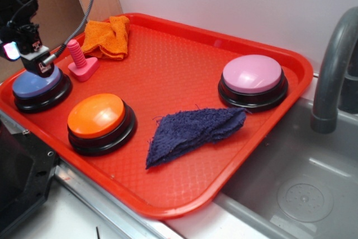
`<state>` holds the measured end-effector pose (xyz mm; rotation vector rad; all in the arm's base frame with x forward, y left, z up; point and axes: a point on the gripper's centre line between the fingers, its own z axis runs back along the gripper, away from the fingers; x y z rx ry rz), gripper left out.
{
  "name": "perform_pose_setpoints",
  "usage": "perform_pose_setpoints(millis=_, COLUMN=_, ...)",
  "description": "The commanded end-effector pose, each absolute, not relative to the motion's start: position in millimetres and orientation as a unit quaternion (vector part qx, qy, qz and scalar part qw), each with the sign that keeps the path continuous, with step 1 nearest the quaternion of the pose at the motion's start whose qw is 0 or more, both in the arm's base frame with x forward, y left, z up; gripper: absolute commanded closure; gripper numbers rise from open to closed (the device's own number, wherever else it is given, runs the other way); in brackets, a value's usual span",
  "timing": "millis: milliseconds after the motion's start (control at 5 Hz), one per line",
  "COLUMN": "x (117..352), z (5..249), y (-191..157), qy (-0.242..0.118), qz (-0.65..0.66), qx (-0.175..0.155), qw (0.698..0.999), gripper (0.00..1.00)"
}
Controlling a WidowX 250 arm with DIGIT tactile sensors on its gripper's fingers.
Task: Push the purple button.
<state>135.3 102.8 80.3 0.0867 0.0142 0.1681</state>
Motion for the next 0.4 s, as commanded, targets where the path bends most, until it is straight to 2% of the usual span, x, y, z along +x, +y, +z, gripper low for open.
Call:
perform_pose_setpoints(millis=0, x=146.1, z=104.9, y=102.9, qy=-0.020, qz=0.066, qx=0.058, qw=0.996, gripper=0.00)
perform_pose_setpoints(millis=200, x=146.5, z=111.6, y=102.2, qy=-0.021, qz=0.069, qx=0.055, qw=0.996, gripper=0.00)
